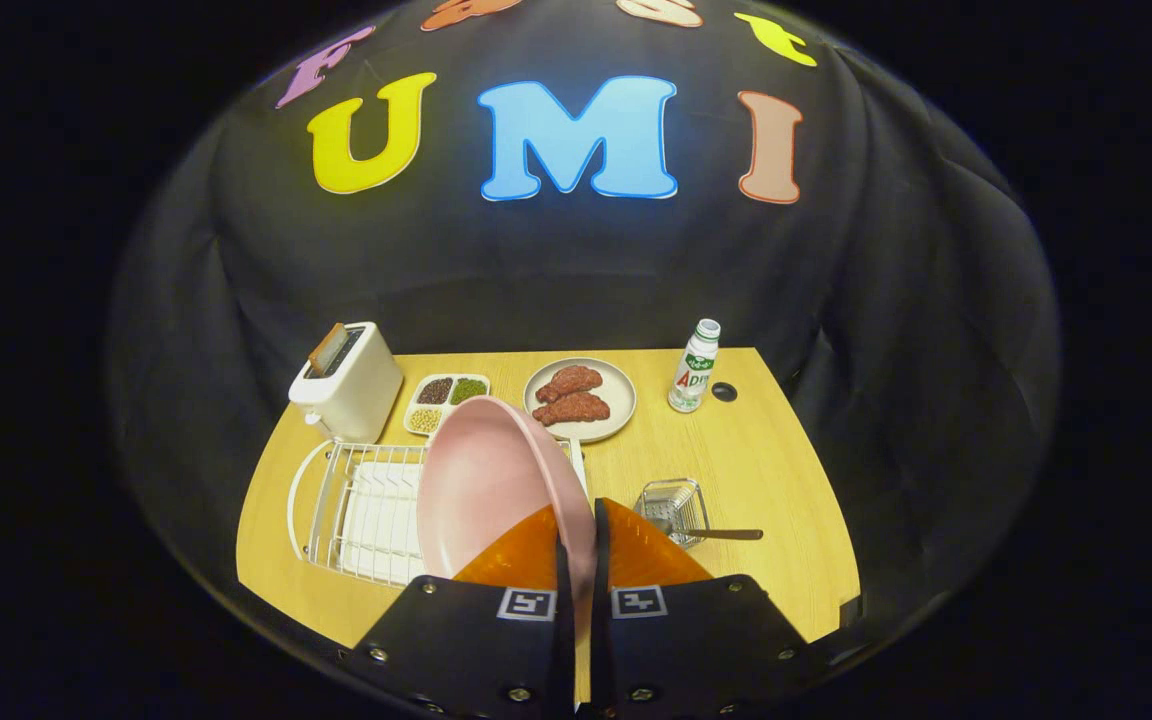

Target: Take the plate from the dish rack, then take the spoon from the basket and place it into the plate.

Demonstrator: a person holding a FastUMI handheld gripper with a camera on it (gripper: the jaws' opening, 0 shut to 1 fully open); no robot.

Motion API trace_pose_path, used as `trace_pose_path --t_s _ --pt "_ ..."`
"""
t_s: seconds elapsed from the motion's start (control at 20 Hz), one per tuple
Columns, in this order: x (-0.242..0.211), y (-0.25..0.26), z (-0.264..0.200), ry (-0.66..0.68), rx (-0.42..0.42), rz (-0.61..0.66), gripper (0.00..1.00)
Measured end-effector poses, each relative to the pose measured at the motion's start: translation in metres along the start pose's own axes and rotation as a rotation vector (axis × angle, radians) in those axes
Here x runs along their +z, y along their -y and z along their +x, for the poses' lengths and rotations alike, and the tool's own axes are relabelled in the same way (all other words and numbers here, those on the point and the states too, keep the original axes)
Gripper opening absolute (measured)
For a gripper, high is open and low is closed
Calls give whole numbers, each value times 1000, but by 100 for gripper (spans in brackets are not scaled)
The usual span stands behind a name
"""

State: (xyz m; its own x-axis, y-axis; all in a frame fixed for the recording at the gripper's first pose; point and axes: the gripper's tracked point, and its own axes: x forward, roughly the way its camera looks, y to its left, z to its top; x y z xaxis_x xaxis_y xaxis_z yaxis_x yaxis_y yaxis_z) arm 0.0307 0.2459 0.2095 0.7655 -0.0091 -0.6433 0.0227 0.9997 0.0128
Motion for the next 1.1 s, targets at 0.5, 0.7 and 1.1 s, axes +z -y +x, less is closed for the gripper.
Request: trace_pose_path --t_s 0.5,0.7,1.1 --pt "-126 61 -13 -127 119 73 6" --pt "-172 61 -1 -204 160 81 6" --pt "-234 61 40 -311 213 155 6"
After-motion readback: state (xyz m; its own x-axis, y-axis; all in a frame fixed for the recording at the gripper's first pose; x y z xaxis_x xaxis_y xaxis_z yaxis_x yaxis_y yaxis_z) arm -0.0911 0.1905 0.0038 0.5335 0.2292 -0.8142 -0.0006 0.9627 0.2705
